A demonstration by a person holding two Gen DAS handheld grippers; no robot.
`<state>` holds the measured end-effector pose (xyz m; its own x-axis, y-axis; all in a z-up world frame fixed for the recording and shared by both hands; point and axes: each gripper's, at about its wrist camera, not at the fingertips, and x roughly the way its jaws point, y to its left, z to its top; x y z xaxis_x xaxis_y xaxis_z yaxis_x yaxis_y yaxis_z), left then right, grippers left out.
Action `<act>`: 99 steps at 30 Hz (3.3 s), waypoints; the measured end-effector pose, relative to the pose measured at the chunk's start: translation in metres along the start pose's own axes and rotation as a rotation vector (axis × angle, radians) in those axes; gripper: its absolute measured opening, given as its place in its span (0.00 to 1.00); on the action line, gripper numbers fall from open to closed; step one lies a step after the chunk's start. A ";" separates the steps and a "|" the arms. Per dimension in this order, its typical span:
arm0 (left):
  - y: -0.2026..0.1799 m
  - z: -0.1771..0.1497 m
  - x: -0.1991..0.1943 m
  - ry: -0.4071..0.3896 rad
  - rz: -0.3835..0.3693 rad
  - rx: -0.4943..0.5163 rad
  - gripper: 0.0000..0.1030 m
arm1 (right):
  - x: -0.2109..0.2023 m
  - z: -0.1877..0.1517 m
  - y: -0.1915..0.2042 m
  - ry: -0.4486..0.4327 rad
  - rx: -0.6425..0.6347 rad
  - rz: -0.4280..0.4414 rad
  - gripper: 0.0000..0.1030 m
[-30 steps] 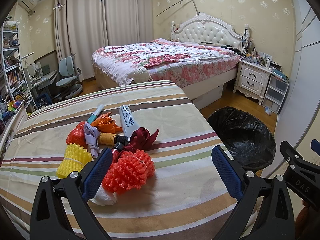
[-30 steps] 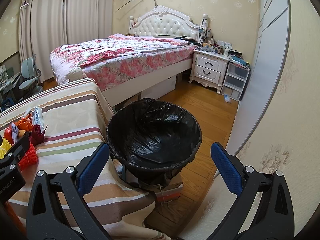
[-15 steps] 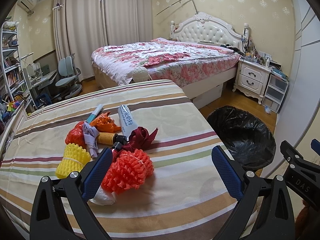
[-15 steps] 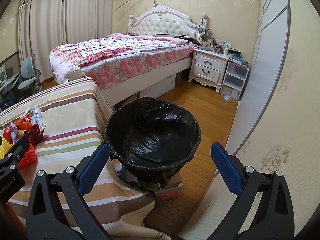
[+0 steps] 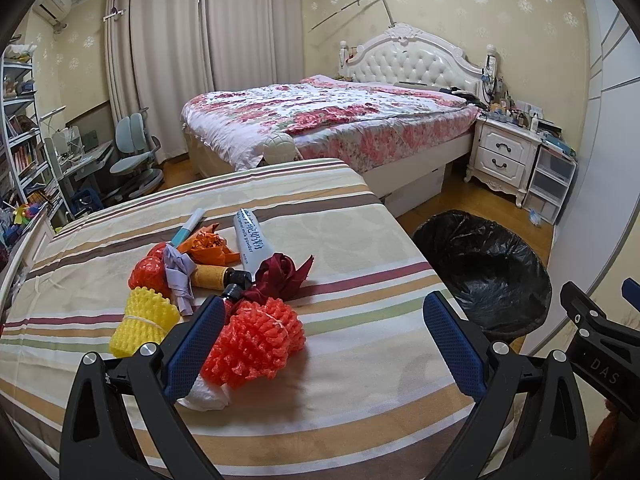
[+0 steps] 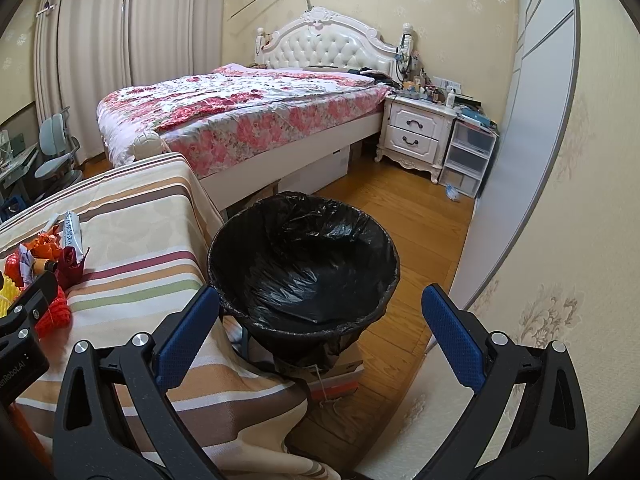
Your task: Collect trash
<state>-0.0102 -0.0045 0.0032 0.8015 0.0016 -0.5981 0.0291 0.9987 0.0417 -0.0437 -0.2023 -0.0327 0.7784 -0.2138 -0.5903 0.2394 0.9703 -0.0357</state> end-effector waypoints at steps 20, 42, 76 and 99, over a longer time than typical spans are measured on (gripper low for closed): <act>-0.002 -0.003 0.004 0.005 0.005 -0.001 0.94 | -0.005 -0.001 -0.001 0.012 -0.013 0.004 0.96; 0.132 -0.021 -0.006 0.052 0.194 -0.086 0.94 | -0.023 0.009 0.108 0.070 -0.118 0.257 0.96; 0.208 -0.048 -0.009 0.090 0.240 -0.189 0.94 | -0.026 -0.007 0.213 0.230 -0.261 0.515 0.32; 0.173 -0.042 0.024 0.172 0.099 -0.145 0.66 | -0.004 -0.006 0.164 0.194 -0.203 0.451 0.31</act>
<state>-0.0111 0.1700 -0.0374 0.6821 0.0966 -0.7249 -0.1409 0.9900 -0.0007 -0.0107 -0.0413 -0.0410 0.6518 0.2361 -0.7207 -0.2268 0.9675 0.1118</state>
